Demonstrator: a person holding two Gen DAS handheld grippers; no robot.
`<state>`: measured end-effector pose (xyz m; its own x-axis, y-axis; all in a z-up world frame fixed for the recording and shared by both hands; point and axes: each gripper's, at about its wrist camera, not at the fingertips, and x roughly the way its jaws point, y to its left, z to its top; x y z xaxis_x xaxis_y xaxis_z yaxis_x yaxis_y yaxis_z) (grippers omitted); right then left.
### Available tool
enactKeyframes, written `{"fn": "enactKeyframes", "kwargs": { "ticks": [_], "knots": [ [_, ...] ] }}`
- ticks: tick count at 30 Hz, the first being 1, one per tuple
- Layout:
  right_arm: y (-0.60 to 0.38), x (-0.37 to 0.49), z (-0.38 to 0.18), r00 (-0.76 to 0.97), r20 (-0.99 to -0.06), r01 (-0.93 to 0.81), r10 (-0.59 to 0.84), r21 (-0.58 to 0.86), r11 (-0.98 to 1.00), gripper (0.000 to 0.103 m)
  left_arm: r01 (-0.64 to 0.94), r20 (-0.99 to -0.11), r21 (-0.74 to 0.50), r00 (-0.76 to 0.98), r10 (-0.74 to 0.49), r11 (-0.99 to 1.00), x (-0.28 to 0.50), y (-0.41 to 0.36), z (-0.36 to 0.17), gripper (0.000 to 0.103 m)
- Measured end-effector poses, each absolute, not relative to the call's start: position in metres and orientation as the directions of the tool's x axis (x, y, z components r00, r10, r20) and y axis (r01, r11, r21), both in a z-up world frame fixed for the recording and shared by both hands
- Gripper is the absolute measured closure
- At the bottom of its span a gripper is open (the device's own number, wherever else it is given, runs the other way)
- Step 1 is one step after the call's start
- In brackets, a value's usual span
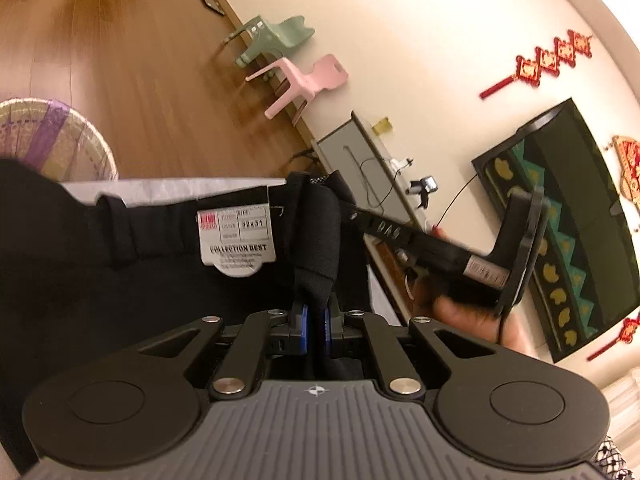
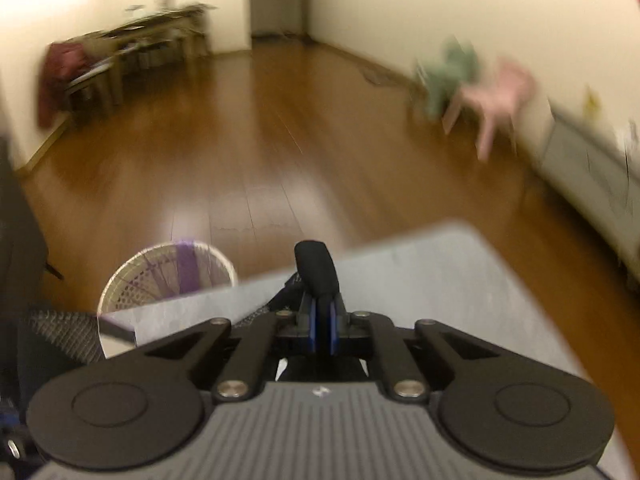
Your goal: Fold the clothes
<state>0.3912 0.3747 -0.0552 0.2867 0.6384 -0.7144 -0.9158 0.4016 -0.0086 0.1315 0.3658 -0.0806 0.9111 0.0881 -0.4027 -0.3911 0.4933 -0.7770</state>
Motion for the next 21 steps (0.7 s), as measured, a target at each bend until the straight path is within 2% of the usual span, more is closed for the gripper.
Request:
{"fn": "enactKeyframes", "kwargs": {
  "ticks": [3,6,9,10,12,15,16,17,19,21],
  "knots": [
    [0.369,0.393,-0.058,0.261,-0.764,-0.915,0.59,-0.002,0.403,0.076,-0.393,-0.4,-0.785,0.912,0.093,0.479,0.136,0.375,-0.081,0.096],
    [0.325,0.393,-0.028,0.353,-0.706,-0.856,0.614,0.02,0.516,0.064,-0.397,-0.404,-0.795,0.911,0.089,0.459,0.142,0.383,-0.081,0.096],
    [0.252,0.37,0.008,0.454,-0.585,-0.801,0.672,0.061,0.595,0.055,-0.4,-0.408,-0.805,0.91,0.082,0.439,0.151,0.39,-0.081,0.096],
    [0.228,0.354,0.015,0.468,-0.57,-0.801,0.676,0.05,0.596,0.051,-0.402,-0.413,-0.805,0.908,0.073,0.437,0.158,0.393,-0.081,0.096],
    [0.19,0.315,0.019,0.475,-0.566,-0.812,0.674,0.013,0.583,0.046,-0.409,-0.429,-0.802,0.901,0.056,0.435,0.171,0.398,-0.081,0.096],
    [0.149,0.249,0.014,0.483,-0.589,-0.825,0.648,-0.058,0.562,0.036,-0.355,-0.401,-0.834,0.916,-0.022,0.422,0.197,0.413,-0.083,0.093],
    [0.144,0.235,0.008,0.488,-0.603,-0.824,0.631,-0.08,0.561,0.031,-0.336,-0.383,-0.857,0.922,-0.048,0.39,0.199,0.42,-0.086,0.079],
    [0.144,0.226,-0.002,0.491,-0.624,-0.823,0.608,-0.102,0.559,0.028,-0.317,-0.362,-0.882,0.929,-0.072,0.349,0.2,0.426,-0.091,0.048],
    [0.146,0.208,-0.02,0.499,-0.663,-0.818,0.557,-0.15,0.555,0.026,-0.301,-0.343,-0.901,0.935,-0.088,0.311,0.198,0.435,-0.094,0.016],
    [0.155,0.203,-0.041,0.525,-0.693,-0.807,0.494,-0.222,0.547,0.026,-0.311,-0.353,-0.878,0.934,-0.053,0.364,0.19,0.439,-0.085,0.016]
  ]
}}
